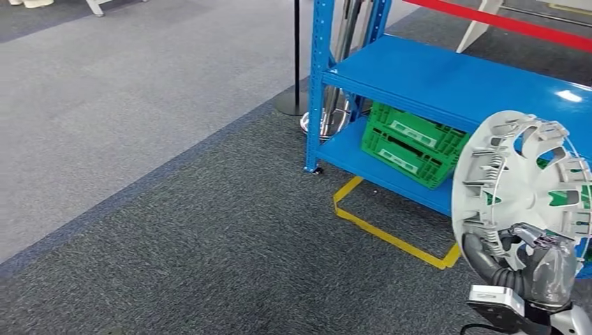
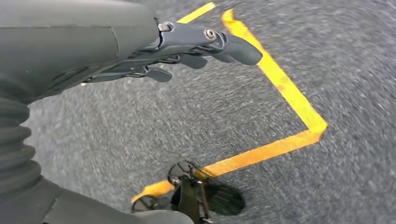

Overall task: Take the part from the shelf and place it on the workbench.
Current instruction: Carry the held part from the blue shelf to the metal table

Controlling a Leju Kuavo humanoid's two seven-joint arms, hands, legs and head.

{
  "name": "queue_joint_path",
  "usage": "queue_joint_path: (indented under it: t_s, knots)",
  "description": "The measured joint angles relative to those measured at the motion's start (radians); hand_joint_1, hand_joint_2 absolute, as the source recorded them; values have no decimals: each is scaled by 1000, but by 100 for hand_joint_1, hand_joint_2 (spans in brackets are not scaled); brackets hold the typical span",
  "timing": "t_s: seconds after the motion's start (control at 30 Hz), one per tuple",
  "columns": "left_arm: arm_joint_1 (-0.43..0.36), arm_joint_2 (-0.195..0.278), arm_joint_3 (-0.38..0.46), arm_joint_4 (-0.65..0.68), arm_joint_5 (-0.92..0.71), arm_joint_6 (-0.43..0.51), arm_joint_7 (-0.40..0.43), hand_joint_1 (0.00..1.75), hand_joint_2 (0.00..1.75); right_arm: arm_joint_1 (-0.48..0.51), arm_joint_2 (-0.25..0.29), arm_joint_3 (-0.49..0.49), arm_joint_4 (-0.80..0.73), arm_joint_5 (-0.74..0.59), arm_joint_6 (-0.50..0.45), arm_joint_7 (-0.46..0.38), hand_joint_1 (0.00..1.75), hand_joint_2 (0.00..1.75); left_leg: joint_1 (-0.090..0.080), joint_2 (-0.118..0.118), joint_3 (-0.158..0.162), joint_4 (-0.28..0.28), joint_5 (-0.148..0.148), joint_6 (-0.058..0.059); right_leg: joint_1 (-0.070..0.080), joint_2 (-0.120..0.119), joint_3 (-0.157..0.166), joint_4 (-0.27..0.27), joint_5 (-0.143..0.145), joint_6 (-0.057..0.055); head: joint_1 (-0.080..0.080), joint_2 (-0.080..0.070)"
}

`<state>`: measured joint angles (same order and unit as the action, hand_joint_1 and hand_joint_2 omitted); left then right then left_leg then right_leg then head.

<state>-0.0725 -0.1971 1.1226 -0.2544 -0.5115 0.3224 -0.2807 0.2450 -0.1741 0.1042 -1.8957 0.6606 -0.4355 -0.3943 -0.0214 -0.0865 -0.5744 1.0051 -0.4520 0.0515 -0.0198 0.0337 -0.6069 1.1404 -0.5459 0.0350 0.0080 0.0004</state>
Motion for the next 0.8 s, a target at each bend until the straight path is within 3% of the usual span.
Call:
queue_joint_path:
  t_s: [0.07,0.1,0.17,0.23,0.3,0.37,0.4,0.43,0.47,0.53,0.6,0.67,0.7,0.73,0.8]
  knots:
    - [-2,-1,0,0,-3,2,4,0,175,0,0,3,0,5,-1,1,175,175,0,-27,-10,13,-1,-7,-5,42,49,-103,31,-3,-1,0]
    - [-3,-1,0,0,-5,3,7,0,175,0,-1,4,0,7,-2,2,175,175,1,-39,-17,16,0,-12,-5,52,58,-119,29,-5,-1,0]
    - [1,-1,0,0,-7,5,11,0,175,1,-2,7,0,10,-2,5,175,175,5,-57,-28,19,5,-24,-4,32,62,-125,31,-12,-1,0]
    - [4,0,0,0,-8,8,12,0,175,1,-2,7,0,10,-3,6,175,175,2,-16,-42,44,-13,-36,-6,4,67,-132,35,-22,-6,0]
    - [2,1,0,0,-9,9,12,0,175,2,-2,7,-1,11,-3,6,175,175,4,49,-88,144,-69,-48,-6,-27,72,-136,34,-29,-12,0]
    - [-1,0,0,0,-11,9,12,0,175,2,-2,7,-1,12,-4,7,175,175,15,71,-149,270,-121,-58,-4,-59,73,-136,31,-32,-14,0]
    - [0,0,0,0,-13,10,12,0,175,3,-2,7,-1,14,-5,7,175,175,20,74,-162,298,-124,-61,-4,-74,74,-136,29,-32,-14,0]
    - [1,0,0,0,-15,10,13,0,175,3,-2,8,-1,15,-6,8,175,175,24,77,-157,290,-108,-64,-4,-88,76,-136,27,-30,-14,0]
    - [2,0,0,0,-17,10,13,0,175,4,-2,8,-1,17,-6,8,175,175,27,84,-134,244,-78,-65,-5,-101,79,-135,24,-29,-14,0]
    - [1,1,-1,0,-20,10,11,0,175,5,-2,9,-1,20,-7,10,175,175,23,126,-65,110,-18,-62,-3,-125,87,-135,17,-20,-14,0]
    - [-3,1,-3,0,-25,10,9,0,175,9,-3,10,-1,28,-8,12,175,175,12,162,-30,34,-2,-52,1,-148,92,-134,9,-9,-14,0]
    - [-2,2,-6,0,-30,11,8,0,175,12,-4,11,-1,37,-10,16,175,175,5,150,-31,26,-6,-37,1,-171,98,-137,5,4,-13,0]
    - [0,3,-7,0,-32,11,8,0,175,13,-4,12,-2,41,-10,18,175,175,5,137,-30,21,-5,-30,-1,-167,99,-135,-1,9,-12,0]
    - [0,4,-8,0,-34,11,8,0,175,14,-5,13,-2,44,-11,20,175,175,7,124,-27,17,-3,-22,-4,-146,95,-122,-13,13,-11,0]
    - [-2,4,-9,0,-36,11,8,0,175,18,-10,15,-4,49,-11,23,175,175,10,100,-23,10,0,-9,-8,-77,51,-34,-60,14,-6,0]
